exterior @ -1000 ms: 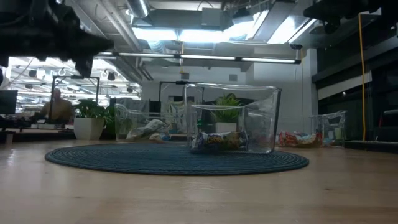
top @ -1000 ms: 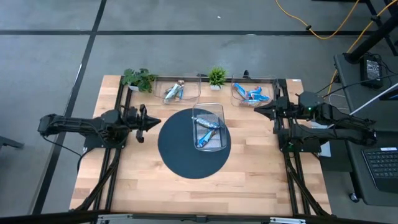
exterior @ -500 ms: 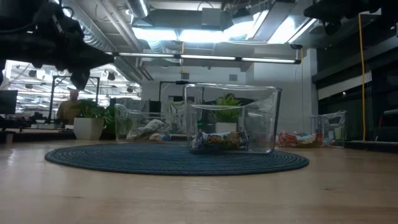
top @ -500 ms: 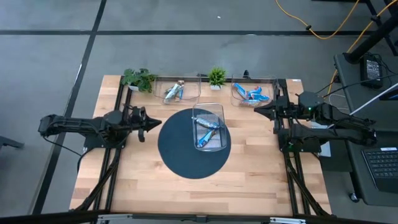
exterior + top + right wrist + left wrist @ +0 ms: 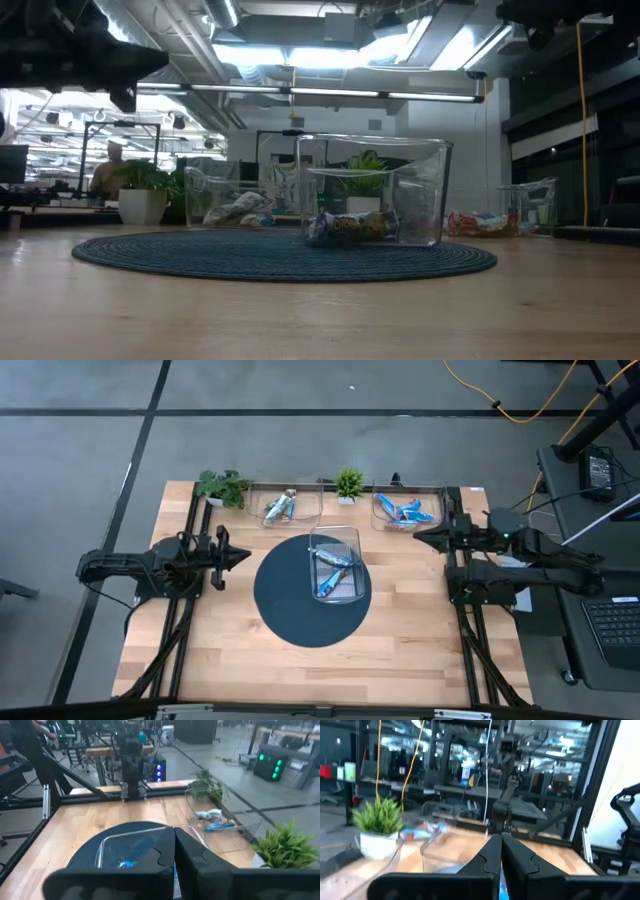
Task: Pick and place Granola Bars by type
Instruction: Return to Home Position
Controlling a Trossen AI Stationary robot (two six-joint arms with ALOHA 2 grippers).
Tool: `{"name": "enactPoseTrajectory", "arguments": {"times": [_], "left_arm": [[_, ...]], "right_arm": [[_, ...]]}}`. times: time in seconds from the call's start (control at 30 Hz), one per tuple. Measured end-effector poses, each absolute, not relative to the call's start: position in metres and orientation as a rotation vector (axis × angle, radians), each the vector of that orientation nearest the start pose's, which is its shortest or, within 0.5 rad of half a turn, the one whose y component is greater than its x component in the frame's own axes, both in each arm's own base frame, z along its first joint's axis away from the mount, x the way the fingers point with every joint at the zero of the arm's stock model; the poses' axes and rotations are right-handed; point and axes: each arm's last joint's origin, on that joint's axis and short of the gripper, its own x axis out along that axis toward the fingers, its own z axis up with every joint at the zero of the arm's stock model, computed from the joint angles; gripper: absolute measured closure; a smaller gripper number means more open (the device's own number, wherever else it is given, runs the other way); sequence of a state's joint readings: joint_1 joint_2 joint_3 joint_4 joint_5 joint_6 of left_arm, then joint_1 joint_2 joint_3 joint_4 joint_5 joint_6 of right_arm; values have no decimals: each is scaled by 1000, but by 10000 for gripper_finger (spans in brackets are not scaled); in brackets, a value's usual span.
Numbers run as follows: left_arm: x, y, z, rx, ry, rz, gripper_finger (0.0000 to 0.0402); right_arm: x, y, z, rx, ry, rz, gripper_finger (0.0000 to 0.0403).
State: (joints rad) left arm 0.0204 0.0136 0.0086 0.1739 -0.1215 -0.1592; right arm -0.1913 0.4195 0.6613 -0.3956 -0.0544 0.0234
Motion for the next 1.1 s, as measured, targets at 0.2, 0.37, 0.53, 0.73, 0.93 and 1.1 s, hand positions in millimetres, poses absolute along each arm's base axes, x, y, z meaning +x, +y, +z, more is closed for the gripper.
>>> {"name": "enactPoseTrajectory", "arguments": {"times": [0.2, 0.37, 0.53, 0.73, 0.93, 1.1], "left_arm": [[97, 6, 172, -225, -83, 139, 394], [98, 6, 169, -252, -50, 168, 398], [98, 6, 169, -251, -50, 171, 395], [98, 7, 169, -250, -54, 174, 396], [98, 7, 169, -250, -52, 175, 395], [98, 7, 169, -250, -53, 177, 395]], "right_arm": [[73, -14, 314, 26, 108, -170, 397], [53, -11, 301, 48, 40, -206, 396], [45, -10, 269, 112, -42, -222, 399], [77, -12, 237, 187, -119, -76, 399], [91, -12, 211, 199, -343, -4, 400], [95, -7, 195, 212, -308, 9, 401]]}}
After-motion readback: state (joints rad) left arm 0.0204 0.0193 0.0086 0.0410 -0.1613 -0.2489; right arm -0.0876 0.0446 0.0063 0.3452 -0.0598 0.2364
